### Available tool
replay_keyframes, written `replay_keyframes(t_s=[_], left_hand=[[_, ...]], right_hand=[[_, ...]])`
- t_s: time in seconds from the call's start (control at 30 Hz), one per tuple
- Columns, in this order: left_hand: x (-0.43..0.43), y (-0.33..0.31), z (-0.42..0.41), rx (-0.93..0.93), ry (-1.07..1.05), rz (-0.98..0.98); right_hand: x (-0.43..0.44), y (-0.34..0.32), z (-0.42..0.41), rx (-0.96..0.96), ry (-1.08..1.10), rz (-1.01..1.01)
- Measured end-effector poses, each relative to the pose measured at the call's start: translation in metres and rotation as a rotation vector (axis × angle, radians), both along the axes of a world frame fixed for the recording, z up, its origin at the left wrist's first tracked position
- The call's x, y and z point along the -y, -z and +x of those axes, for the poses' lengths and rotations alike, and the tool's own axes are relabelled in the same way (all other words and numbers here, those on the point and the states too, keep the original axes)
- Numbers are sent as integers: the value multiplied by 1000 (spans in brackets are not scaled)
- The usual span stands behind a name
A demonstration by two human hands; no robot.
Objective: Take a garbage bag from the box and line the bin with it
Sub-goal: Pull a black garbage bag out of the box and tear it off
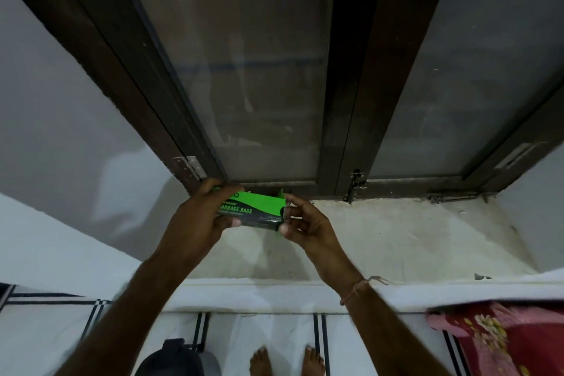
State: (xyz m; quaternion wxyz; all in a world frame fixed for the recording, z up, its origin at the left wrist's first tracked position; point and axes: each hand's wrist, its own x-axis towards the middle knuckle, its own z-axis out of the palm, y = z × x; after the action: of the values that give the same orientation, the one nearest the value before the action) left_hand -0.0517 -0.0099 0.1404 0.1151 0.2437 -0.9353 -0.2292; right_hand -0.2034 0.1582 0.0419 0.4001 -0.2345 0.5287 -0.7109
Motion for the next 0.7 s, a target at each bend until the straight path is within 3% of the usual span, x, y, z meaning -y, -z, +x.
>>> replay_keyframes(t_s=[0.47,0.7], left_hand=[[-13,-10,1,-10,13,-108],[9,31,16,-72,13,61]], right_hand=[[5,17,15,409,49,-77],[0,21,7,245,142,48]])
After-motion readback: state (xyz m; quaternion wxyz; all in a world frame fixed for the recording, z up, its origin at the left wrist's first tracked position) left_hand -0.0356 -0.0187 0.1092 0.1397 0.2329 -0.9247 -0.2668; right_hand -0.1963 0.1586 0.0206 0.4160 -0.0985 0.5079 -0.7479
